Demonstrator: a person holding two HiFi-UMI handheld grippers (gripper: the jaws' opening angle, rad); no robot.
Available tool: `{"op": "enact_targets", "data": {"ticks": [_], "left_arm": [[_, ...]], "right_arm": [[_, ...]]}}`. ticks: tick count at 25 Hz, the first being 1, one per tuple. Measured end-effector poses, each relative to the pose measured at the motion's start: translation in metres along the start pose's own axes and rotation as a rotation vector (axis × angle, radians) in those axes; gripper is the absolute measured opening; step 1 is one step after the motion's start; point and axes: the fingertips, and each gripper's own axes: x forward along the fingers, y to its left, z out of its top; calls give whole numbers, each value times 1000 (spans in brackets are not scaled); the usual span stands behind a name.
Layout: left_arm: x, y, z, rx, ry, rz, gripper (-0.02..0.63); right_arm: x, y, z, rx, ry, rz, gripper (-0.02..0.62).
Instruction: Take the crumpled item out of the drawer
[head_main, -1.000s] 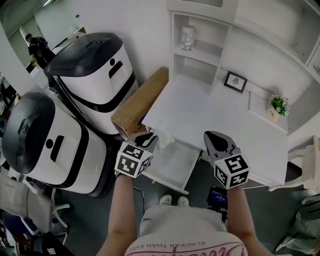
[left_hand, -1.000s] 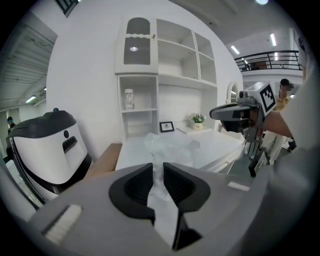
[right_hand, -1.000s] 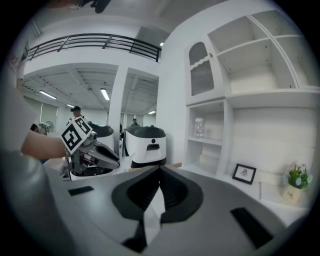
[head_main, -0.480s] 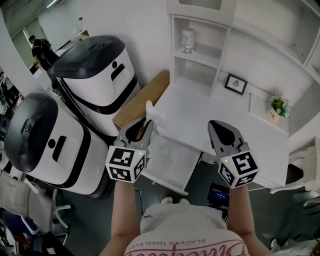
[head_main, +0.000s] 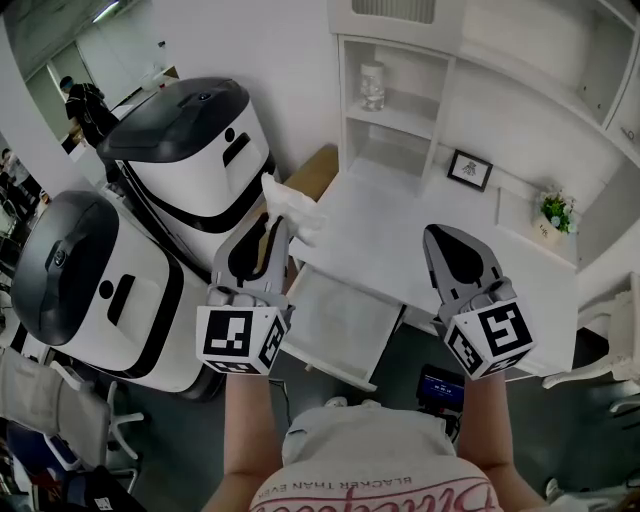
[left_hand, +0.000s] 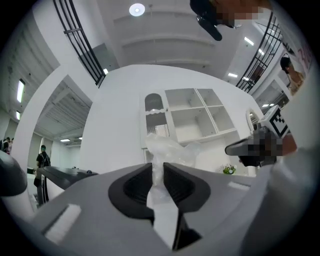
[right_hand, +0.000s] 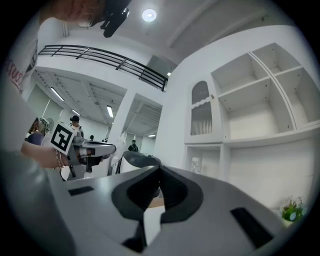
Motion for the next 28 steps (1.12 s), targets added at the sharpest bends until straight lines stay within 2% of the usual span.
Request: {"op": "enact_targets", "data": {"ticks": [9, 16, 28], "left_arm": [[-12, 0, 50, 127, -113, 68, 75], [-19, 2, 62, 151, -139, 85, 75], [-20, 2, 63, 156, -135, 75, 75]], "right_arm": [[-8, -2, 39, -66, -87, -47, 6], [-13, -1, 48, -81, -105, -63, 6], [-16, 7, 51, -85, -102, -68, 6]]}}
